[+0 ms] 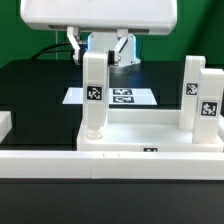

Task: Assemble desk

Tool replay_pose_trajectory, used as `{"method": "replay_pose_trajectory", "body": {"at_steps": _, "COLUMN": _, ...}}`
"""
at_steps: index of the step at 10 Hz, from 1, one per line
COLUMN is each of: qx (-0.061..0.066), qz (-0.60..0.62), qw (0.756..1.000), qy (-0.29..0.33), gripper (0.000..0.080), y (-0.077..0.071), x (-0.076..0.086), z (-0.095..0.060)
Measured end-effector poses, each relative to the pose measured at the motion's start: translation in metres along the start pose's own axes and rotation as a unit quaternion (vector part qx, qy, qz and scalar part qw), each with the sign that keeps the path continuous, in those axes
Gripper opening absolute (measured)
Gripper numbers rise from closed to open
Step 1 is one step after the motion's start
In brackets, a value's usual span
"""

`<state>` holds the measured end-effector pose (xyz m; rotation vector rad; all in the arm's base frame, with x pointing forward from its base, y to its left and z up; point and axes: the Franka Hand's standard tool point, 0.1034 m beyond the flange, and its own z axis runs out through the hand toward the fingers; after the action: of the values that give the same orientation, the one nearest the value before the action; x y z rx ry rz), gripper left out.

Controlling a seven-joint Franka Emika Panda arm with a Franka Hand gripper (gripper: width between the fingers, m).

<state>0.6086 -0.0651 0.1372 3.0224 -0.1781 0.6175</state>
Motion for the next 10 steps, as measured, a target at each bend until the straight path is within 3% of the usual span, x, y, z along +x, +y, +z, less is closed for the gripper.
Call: {"method": "replay_pose_trajectory", "body": {"at_steps": 10, "qx": -0.01, "qz": -0.005, "qw": 1.0, "qy": 0.015, "gripper": 0.029, "y": -0.0001, "x": -0.0049, "z": 0.0075}}
